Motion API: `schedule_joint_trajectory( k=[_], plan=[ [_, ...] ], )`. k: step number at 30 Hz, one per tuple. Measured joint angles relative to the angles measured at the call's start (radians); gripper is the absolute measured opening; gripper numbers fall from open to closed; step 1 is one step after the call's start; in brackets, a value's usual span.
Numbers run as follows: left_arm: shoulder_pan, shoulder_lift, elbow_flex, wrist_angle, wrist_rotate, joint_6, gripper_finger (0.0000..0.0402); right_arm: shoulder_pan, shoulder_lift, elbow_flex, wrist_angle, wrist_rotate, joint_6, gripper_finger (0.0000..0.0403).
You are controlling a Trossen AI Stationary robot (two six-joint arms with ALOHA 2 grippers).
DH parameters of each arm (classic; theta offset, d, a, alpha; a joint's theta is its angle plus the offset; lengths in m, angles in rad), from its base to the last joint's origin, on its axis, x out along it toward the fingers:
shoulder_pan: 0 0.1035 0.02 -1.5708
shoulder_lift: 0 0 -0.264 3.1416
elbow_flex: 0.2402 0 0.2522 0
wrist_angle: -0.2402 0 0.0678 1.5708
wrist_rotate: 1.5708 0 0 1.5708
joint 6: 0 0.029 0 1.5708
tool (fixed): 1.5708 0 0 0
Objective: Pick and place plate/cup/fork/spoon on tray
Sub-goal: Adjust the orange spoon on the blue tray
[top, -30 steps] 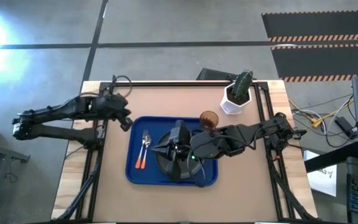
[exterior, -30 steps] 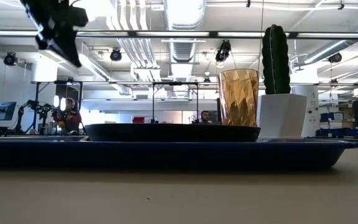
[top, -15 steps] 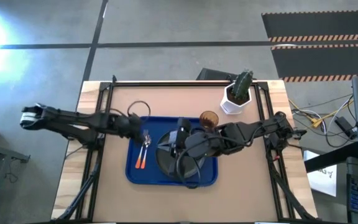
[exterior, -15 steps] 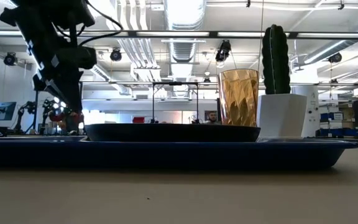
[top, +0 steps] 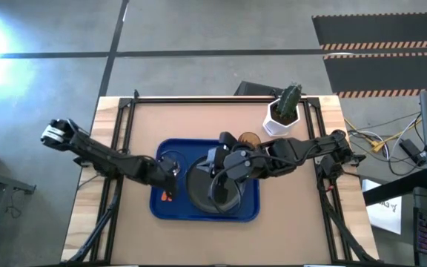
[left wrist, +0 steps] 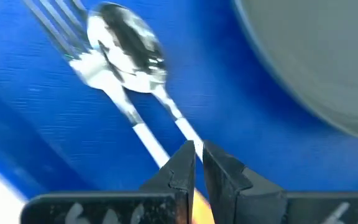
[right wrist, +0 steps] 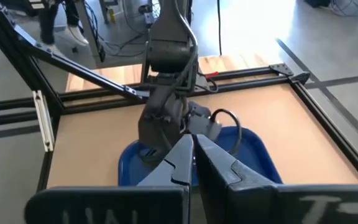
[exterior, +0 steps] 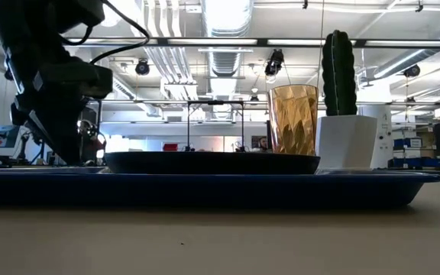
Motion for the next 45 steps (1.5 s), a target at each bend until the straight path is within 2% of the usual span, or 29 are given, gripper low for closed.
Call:
schedule_joint_trajectory(
  k=[4, 30, 40, 45],
  plan=[
    [-0.010, 0.038, 0.000, 0.056, 0.003, -0.013, 0.0014, 0.000, -0.001, 0.000, 0.000, 0.000, -0.002, 0.0009],
    [-0.009, 0.137, -0.003, 0.055, -0.005, 0.017, 0.0014, 0.001, -0.002, 0.001, -0.002, 0.000, -0.001, 0.0009],
    [-0.004, 0.129, -0.007, 0.224, -0.022, 0.017, 0.0014, 0.001, -0.002, 0.001, -0.003, -0.001, 0.000, 0.0009],
    [-0.004, 0.134, -0.005, 0.235, -0.037, 0.017, 0.0014, 0.001, -0.002, 0.002, -0.006, -0.001, 0.000, 0.0009]
  ],
)
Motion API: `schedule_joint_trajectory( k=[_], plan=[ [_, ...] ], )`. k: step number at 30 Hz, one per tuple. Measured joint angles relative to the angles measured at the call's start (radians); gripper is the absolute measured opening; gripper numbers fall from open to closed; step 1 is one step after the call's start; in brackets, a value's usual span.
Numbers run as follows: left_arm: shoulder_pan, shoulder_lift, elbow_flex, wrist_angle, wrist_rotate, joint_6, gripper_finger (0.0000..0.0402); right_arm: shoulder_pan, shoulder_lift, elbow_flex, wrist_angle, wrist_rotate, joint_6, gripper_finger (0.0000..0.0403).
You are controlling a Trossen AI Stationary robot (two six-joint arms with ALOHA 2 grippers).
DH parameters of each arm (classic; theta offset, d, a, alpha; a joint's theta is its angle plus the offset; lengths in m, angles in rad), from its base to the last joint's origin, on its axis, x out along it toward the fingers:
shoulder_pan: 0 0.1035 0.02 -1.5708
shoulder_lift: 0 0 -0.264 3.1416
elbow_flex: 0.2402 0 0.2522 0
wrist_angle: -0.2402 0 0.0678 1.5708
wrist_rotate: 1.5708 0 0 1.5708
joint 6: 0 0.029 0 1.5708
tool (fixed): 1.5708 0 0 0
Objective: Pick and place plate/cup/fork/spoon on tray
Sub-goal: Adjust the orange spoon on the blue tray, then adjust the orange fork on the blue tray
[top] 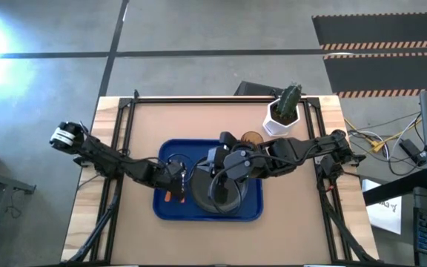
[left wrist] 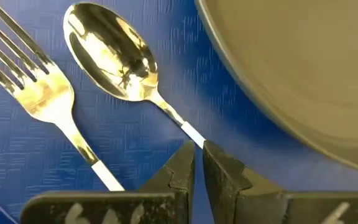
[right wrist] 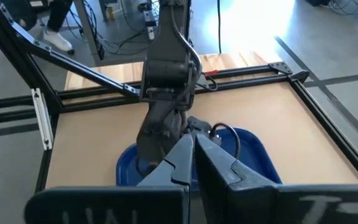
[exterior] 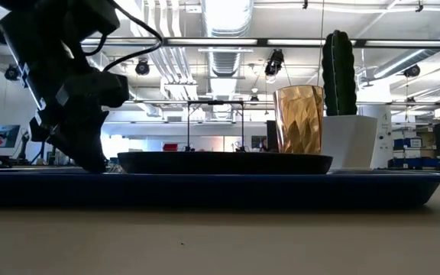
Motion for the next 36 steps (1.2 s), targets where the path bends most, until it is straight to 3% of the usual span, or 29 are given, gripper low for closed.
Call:
schedule_joint_trajectory(
  k=[3, 8, 13, 17, 26, 30, 36],
  plan=[
    [0.000, -0.021, 0.000, -0.004, -0.009, 0.000, 0.0014, 0.000, -0.001, 0.000, -0.036, -0.002, 0.013, 0.0009],
    [0.000, -0.101, 0.006, -0.056, -0.063, 0.008, 0.0014, 0.000, 0.005, -0.005, -0.290, -0.034, 0.171, 0.0009],
    [0.000, -0.215, 0.016, -0.228, -0.106, -0.003, 0.0014, 0.001, 0.037, -0.069, -0.433, -0.054, 0.332, 0.0009],
    [0.000, -0.304, 0.019, -0.355, -0.172, -0.030, 0.0014, 0.001, 0.053, -0.159, -0.350, -0.112, 0.367, 0.0009],
    [0.000, -0.423, 0.018, -0.375, -0.236, -0.015, 0.0014, -0.002, 0.115, -0.401, -0.111, -0.258, 0.378, 0.0009],
    [0.000, -0.431, 0.018, -0.381, -0.238, 0.013, 0.0014, -0.004, 0.151, -0.479, -0.002, -0.337, 0.396, 0.0009],
    [-0.001, -0.432, 0.007, -0.418, -0.177, 0.015, 0.0014, -0.004, 0.174, -0.507, 0.043, -0.342, 0.435, 0.0009]
  ],
)
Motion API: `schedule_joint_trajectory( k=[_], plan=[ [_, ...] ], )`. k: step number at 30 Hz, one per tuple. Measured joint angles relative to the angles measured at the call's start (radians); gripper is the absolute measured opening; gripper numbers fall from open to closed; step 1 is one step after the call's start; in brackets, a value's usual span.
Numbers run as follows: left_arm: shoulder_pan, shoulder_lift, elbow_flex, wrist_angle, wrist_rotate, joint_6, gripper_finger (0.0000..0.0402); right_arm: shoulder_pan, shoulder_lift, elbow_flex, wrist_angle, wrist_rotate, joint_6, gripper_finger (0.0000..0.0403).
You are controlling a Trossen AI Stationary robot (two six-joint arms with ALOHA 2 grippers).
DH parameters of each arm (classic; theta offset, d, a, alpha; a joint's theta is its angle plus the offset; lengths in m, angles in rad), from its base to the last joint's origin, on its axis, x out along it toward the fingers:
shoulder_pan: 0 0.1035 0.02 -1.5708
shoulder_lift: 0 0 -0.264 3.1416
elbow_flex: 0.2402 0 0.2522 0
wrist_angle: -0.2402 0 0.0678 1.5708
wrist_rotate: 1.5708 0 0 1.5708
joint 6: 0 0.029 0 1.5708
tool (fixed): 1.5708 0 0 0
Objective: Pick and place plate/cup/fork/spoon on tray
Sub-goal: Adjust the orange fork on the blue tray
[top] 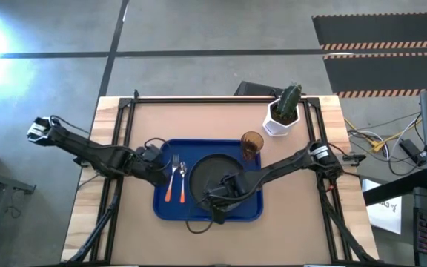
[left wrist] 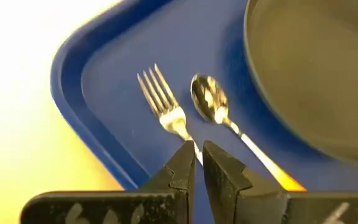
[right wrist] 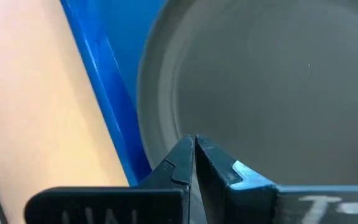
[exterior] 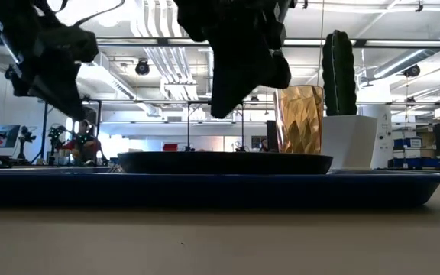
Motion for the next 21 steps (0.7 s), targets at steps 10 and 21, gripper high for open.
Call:
schedule_joint_trajectory(
  k=[10, 21],
  plan=[
    [-0.023, 0.148, -0.032, 0.058, 0.110, -0.087, 0.0014, -0.002, -0.032, 0.225, -0.012, 0.121, -0.155, 0.0009],
    [-0.029, 0.408, -0.006, 0.163, 0.188, -0.096, 0.0014, 0.010, -0.034, 0.581, -0.112, 0.133, -0.409, 0.0009]
  ],
)
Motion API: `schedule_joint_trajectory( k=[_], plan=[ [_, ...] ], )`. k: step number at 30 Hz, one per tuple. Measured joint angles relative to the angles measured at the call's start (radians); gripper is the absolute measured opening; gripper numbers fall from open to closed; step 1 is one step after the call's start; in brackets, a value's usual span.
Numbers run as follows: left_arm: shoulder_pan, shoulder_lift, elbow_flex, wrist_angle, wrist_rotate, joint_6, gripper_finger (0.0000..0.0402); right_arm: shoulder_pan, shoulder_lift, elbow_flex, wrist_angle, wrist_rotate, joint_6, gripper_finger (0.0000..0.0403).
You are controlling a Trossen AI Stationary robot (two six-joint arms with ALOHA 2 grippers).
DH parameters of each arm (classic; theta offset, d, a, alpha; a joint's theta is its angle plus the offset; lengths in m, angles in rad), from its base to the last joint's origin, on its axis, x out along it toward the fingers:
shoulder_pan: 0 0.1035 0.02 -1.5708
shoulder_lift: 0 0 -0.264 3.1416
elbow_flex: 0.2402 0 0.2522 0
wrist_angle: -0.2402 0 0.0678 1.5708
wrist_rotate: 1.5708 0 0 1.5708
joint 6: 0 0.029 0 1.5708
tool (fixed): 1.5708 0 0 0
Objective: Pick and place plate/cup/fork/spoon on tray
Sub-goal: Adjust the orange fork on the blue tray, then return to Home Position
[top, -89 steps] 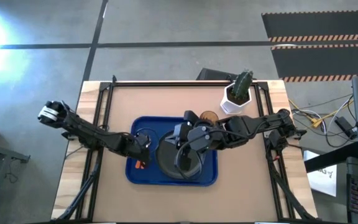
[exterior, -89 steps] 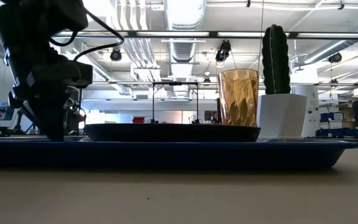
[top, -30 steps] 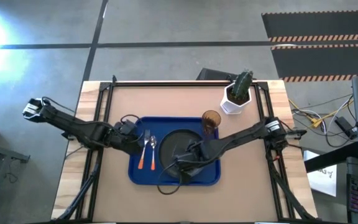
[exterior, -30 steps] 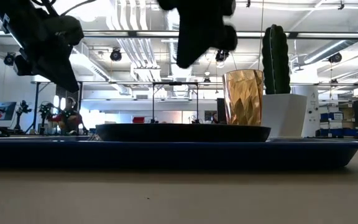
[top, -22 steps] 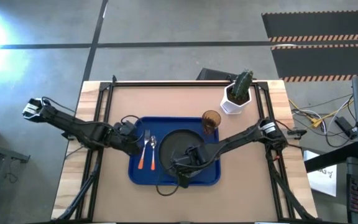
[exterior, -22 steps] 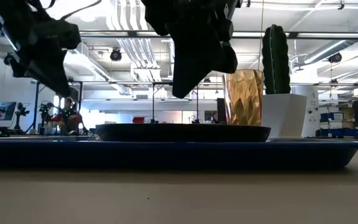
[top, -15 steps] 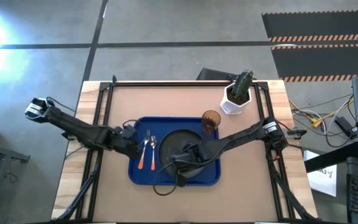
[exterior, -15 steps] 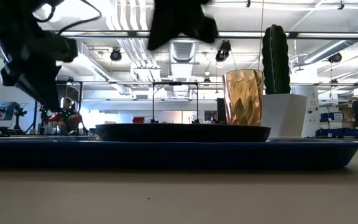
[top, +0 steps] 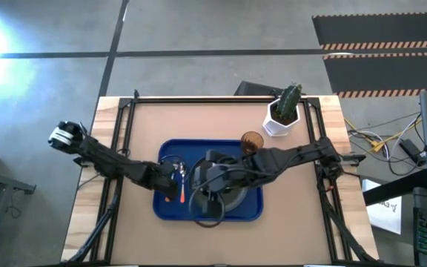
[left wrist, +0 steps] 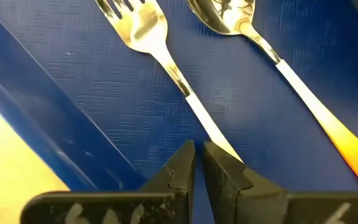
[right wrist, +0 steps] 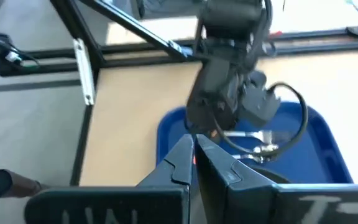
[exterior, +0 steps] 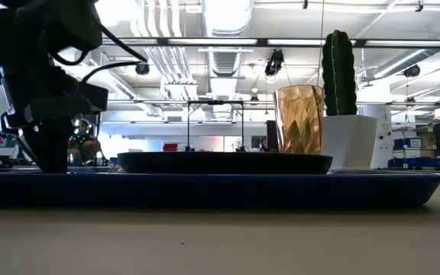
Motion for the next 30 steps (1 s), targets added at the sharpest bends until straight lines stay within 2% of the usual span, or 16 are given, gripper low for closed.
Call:
schedule_joint_trajectory(
  k=[5, 13, 22, 26, 30],
  plan=[
    [0.000, 0.021, 0.012, -0.003, 0.005, -0.003, 0.0014, 0.013, -0.034, 0.005, -0.018, -0.001, -0.023, 0.0009],
    [0.000, 0.006, 0.018, 0.042, -0.003, -0.099, 0.0014, 0.017, -0.047, 0.004, -0.063, 0.000, -0.029, 0.0009],
    [0.002, -0.028, 0.026, -0.010, -0.033, -0.103, 0.0014, 0.016, -0.043, 0.004, -0.225, 0.003, 0.007, 0.0009],
    [0.001, -0.075, 0.071, -0.130, -0.072, -0.101, 0.0014, 0.017, -0.025, 0.002, -0.356, 0.096, 0.061, 0.0009],
    [0.001, -0.156, 0.152, -0.282, -0.192, -0.053, 0.0014, 0.016, -0.024, -0.009, -0.405, 0.184, 0.090, 0.0009]
  ],
)
